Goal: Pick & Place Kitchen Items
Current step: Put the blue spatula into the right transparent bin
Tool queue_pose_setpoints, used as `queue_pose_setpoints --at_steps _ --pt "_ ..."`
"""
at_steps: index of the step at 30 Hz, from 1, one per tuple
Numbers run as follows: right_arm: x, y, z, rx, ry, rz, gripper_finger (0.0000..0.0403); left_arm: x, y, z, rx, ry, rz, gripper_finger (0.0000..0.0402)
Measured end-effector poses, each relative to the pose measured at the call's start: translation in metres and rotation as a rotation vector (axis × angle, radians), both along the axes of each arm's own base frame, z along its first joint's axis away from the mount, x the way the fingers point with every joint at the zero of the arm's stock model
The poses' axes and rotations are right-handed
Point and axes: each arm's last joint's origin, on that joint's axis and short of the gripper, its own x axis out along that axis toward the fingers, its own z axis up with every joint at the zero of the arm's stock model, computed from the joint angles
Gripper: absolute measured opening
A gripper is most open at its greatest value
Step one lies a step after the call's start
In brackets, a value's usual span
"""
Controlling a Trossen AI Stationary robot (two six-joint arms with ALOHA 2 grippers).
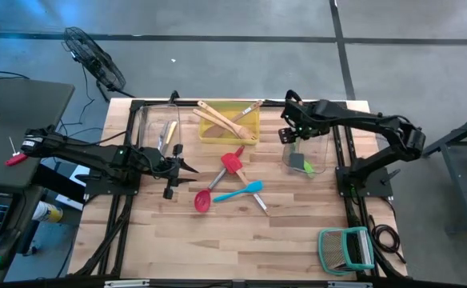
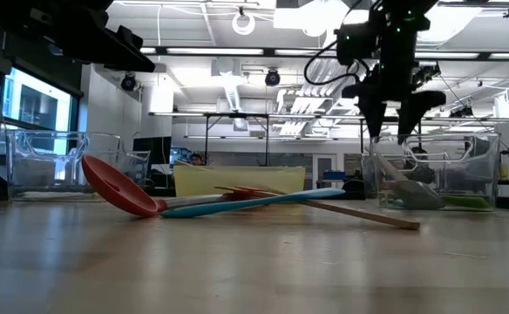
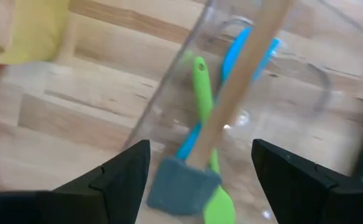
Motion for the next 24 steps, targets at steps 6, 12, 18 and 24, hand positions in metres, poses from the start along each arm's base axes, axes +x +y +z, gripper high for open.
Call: queue_pose_setpoints --at_steps 6,12,18,24 --pt "0.003 0.008 0.027 0.039 0.005 0.049 0.0271 0.000 0.001 0.000 0.022 0.002 0.015 0.0122" --pt "0.031 0.030 0.044 0.198 -0.272 0.330 0.0271 0.000 0.005 -0.001 0.102 0.005 0.131 0.0122" --pt "0.075 0.069 0.067 0.193 -0.733 0.809 0.0272 0.000 0.004 -0.001 0.070 0.004 0.116 0.0122" --pt "0.095 0.124 0.084 -0.054 -0.929 1.234 0.0270 0.001 0.004 0.004 0.018 -0.046 0.135 0.0122"
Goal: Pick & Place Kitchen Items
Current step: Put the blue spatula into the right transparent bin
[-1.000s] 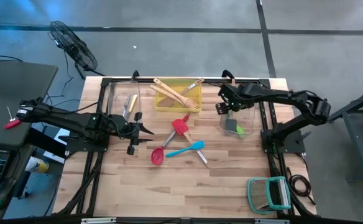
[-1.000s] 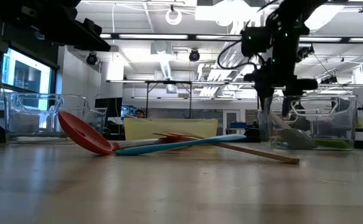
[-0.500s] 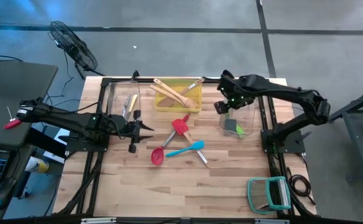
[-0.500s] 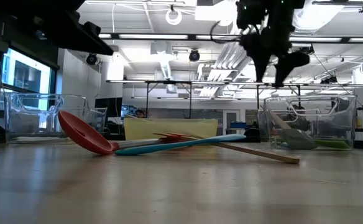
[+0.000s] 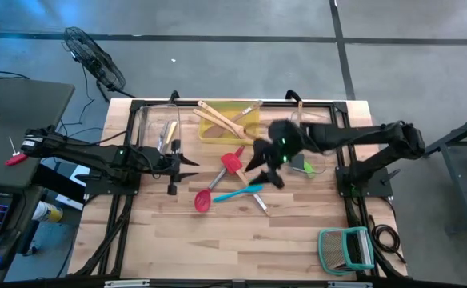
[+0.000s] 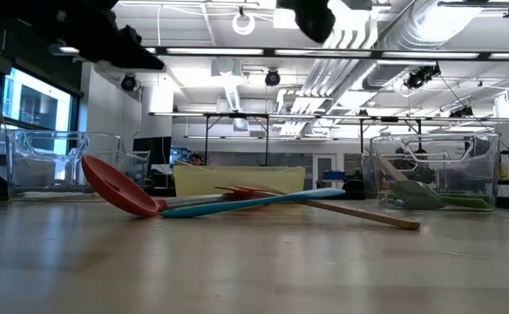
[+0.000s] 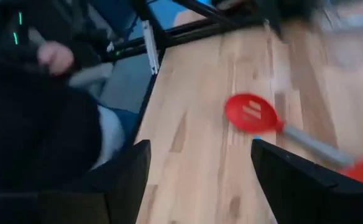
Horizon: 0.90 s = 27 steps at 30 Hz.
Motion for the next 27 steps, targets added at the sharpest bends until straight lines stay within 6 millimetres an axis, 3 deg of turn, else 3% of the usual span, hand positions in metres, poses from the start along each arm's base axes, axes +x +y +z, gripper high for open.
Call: queue_pose_setpoints --at_steps 5,10,18,27 --pt "0.004 0.040 -0.004 -0.220 -0.064 0.008 0.0269 0.002 0.000 0.007 -0.093 -0.085 0.024 0.0122" --pt "0.012 0.063 -0.017 -0.454 -0.069 -0.104 0.0269 0.002 -0.002 0.007 -0.237 -0.093 0.014 0.0122" --pt "0.030 0.066 -0.056 -0.543 0.064 -0.013 0.0269 0.010 -0.026 -0.001 -0.406 -0.036 -0.086 0.0122" --pt "0.054 0.058 -0.115 -0.612 0.218 0.104 0.0258 0.026 -0.051 -0.013 -0.439 -0.038 -0.082 0.0122"
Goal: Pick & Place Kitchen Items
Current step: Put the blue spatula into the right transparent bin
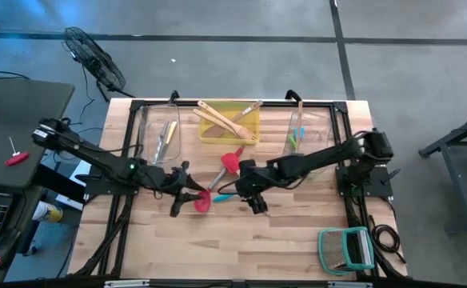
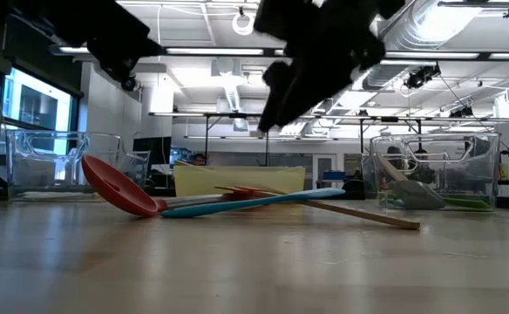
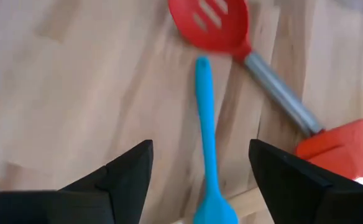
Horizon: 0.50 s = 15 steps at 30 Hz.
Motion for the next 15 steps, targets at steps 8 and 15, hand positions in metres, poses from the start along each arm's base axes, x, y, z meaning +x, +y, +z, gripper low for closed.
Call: queue_pose_setpoints --at_steps 8,15 --pt "0.011 -0.006 -0.035 -0.050 0.083 0.025 0.0240 0.011 -0.003 -0.013 -0.035 0.044 0.035 0.0122" --pt "0.011 -0.008 -0.038 -0.053 0.099 0.024 0.0239 0.011 -0.002 -0.012 -0.059 0.036 0.062 0.0122"
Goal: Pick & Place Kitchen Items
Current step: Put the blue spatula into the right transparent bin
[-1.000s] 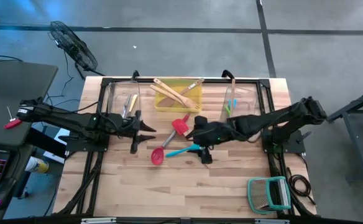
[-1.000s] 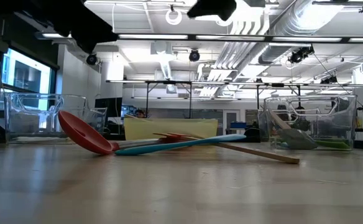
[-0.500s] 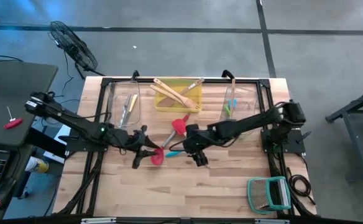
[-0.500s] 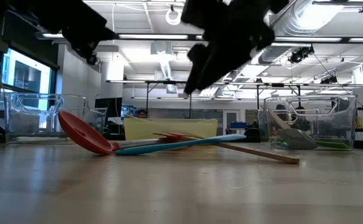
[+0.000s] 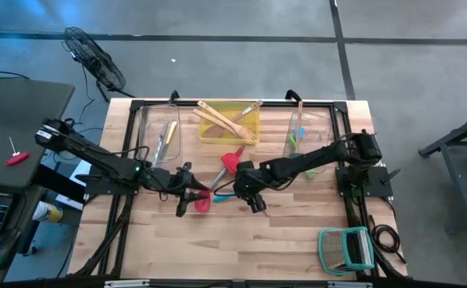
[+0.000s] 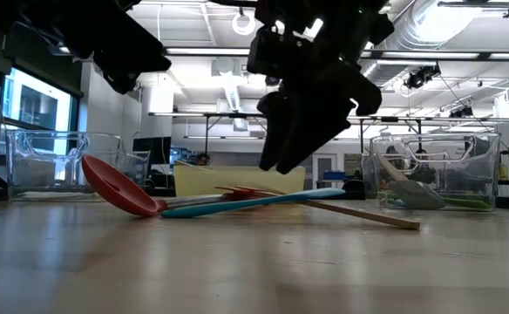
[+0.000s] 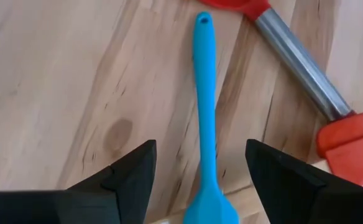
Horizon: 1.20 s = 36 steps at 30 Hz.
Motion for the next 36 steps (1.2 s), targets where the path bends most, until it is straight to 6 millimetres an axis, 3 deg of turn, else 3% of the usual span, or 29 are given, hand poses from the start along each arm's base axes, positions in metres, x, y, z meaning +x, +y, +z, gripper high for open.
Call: queue_pose_setpoints --at_steps 21,27,36 --pt "0.012 -0.022 -0.058 0.014 0.134 0.022 0.0226 0.001 0.000 0.004 -0.003 -0.038 0.007 0.0122" --pt "0.011 -0.023 -0.060 0.002 0.151 0.016 0.0160 0.001 0.000 0.003 -0.003 -0.037 0.007 0.0122" --pt "0.010 -0.023 -0.061 -0.007 0.159 0.012 0.0021 0.001 0.000 0.003 0.021 -0.039 -0.001 0.0122"
